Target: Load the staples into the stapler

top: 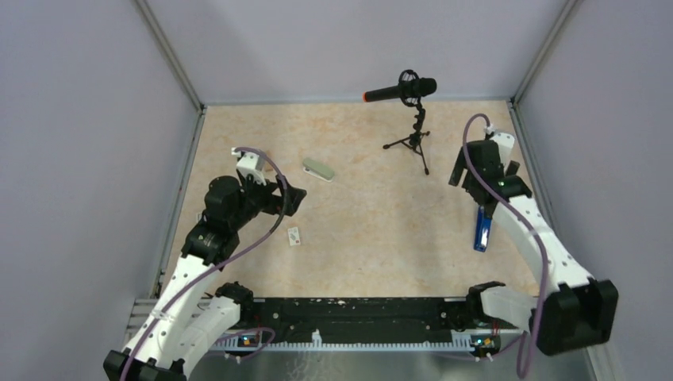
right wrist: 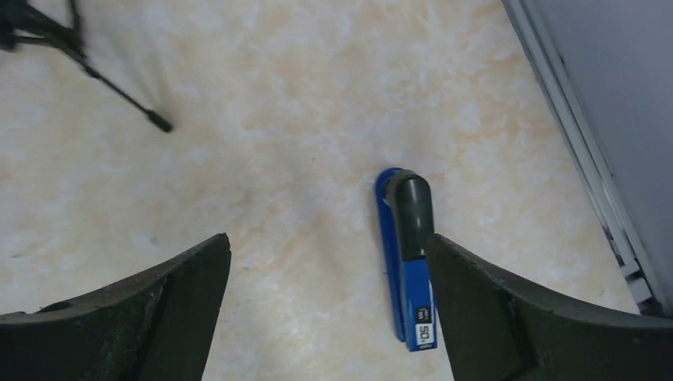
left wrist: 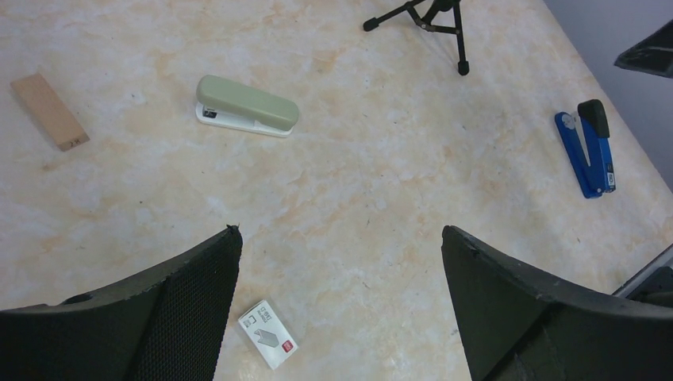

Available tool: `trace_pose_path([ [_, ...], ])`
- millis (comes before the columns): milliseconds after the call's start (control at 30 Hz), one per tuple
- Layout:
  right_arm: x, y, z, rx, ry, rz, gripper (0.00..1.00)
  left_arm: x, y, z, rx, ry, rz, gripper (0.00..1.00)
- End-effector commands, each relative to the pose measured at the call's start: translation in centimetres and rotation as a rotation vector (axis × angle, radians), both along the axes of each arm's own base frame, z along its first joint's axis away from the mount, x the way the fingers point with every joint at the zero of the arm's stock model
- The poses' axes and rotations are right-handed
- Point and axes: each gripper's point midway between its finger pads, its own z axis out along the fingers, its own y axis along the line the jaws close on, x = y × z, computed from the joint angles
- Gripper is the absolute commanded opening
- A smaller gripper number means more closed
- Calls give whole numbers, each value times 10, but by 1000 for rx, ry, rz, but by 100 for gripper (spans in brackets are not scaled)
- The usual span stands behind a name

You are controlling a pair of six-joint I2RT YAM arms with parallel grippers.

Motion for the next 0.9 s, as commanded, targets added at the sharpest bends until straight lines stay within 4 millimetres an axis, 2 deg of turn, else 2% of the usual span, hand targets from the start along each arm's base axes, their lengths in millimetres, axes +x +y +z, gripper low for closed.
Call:
trace_pose_path([
  [0,14,-36,-30,-26,161,-32,85,-1,-3,9,16,-65,-27,99],
  [67,19,-43,-50,31,207,-16,74,-3,-2,4,32,-68,-29,99],
  [133,20,-56,-62,47,244,-39,70,-5,-2,0,42,-74,-35,99],
  [267,23,-68,-83,53,330,-36,70,-6,-5,2,43,-90,-52,99],
  [367,20,-71,-102,62,399,-32,74,-9,-8,5,50,-106,-79,99],
  [467,15,-75,-119,73,460,-37,73,-11,-10,5,56,-107,-93,99],
  [567,15,-76,-126,87,476,-30,70,-11,-9,6,61,-110,-88,99],
  [633,17,-76,-127,97,473,-19,65,-11,-9,7,64,-115,-87,99],
  [867,22,-73,-132,131,471,15,37,-9,-6,7,75,-113,-61,99],
])
